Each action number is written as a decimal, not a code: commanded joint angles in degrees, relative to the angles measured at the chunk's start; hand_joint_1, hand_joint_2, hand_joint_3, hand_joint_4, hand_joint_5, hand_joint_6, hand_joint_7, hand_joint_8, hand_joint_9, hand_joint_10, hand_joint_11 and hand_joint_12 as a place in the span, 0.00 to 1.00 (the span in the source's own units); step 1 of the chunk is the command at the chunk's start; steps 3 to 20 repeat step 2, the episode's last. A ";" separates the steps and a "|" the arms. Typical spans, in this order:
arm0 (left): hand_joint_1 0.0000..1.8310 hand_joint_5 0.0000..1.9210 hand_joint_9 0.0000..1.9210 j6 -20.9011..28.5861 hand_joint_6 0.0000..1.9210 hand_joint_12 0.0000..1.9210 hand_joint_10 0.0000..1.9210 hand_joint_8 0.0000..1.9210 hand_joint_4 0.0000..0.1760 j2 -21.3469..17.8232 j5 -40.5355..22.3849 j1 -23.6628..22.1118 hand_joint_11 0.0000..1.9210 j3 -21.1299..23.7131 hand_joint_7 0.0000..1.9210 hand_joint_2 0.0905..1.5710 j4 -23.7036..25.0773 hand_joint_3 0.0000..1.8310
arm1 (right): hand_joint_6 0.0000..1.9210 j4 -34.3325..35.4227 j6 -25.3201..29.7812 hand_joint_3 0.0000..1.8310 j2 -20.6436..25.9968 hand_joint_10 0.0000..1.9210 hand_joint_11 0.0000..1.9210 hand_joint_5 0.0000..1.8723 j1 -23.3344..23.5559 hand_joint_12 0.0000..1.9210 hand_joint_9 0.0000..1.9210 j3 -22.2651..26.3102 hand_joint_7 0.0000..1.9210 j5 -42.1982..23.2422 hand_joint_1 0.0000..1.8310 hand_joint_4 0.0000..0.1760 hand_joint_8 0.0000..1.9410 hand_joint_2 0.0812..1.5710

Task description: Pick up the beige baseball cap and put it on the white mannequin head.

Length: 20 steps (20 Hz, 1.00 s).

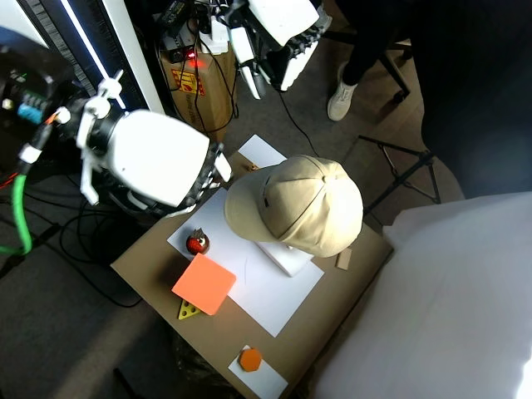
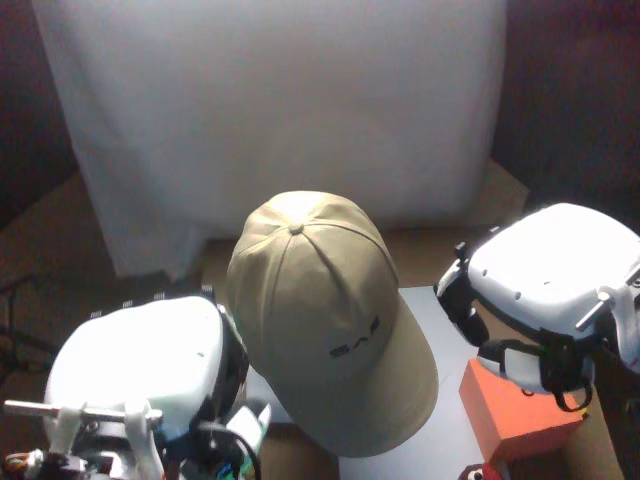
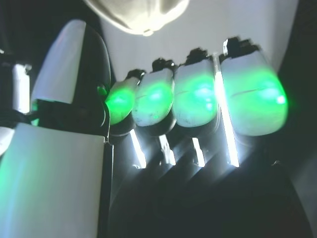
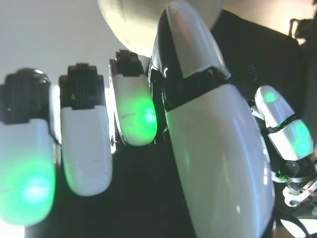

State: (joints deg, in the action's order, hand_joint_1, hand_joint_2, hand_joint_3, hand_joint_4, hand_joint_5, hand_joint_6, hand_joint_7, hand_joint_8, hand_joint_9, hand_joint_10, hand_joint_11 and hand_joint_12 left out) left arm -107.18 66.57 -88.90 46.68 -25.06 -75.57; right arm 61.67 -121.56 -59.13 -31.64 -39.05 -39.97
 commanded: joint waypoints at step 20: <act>0.57 0.65 0.74 -1.68 1.00 1.00 1.00 1.00 1.00 0.00 -2.72 -1.02 0.79 0.56 0.73 0.69 2.85 0.00 | 1.00 -2.42 0.20 0.03 0.33 1.00 1.00 0.78 0.78 1.00 0.97 -0.01 0.86 -3.72 0.53 1.00 1.00 0.81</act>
